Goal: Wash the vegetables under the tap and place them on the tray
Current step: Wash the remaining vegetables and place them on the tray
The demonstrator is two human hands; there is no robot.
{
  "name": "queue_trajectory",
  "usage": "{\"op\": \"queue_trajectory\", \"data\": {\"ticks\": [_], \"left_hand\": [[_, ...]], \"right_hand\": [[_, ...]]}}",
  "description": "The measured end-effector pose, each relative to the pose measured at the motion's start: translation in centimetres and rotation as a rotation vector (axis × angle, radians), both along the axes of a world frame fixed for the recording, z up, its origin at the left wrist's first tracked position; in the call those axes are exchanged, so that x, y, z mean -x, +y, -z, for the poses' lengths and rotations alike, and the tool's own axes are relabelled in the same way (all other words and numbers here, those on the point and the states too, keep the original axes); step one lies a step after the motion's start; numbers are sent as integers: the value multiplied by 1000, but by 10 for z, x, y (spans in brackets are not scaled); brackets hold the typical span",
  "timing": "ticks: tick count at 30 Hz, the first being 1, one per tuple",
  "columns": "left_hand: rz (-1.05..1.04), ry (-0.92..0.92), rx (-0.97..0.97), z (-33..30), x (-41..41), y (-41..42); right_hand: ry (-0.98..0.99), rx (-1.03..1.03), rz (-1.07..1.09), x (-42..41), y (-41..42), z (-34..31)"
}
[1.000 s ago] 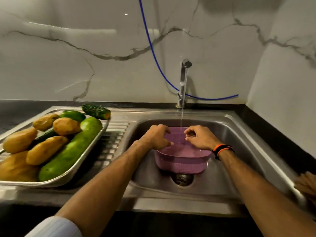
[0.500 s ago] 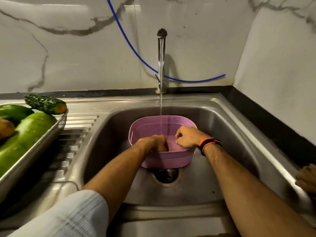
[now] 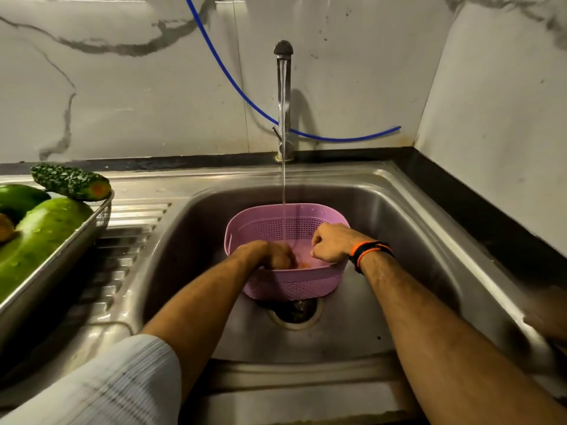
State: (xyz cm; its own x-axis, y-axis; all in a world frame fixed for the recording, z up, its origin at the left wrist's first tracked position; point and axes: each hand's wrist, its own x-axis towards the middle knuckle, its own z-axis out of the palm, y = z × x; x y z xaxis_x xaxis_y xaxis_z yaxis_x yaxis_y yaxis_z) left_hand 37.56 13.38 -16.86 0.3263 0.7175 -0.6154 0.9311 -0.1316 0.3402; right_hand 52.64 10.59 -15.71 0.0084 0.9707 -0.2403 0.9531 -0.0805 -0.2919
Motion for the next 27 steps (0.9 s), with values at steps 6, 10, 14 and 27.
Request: {"op": "queue_trajectory", "data": {"ticks": [6,10,14,27], "left_hand": [[-272,-452,-161,-25,20,0],[-666,-914,-56,-41,18,-14],[-913,-1327,199,-43,10,-19],[-852,-1625,83,-37,-7,-24]], "right_hand": [[-14,-17,-14,2,-4,-3],[108,-84,-26,9,-7,-11],[446,-303,59,23,-12,-22],[1012,-361,209,72,7,-32]]}}
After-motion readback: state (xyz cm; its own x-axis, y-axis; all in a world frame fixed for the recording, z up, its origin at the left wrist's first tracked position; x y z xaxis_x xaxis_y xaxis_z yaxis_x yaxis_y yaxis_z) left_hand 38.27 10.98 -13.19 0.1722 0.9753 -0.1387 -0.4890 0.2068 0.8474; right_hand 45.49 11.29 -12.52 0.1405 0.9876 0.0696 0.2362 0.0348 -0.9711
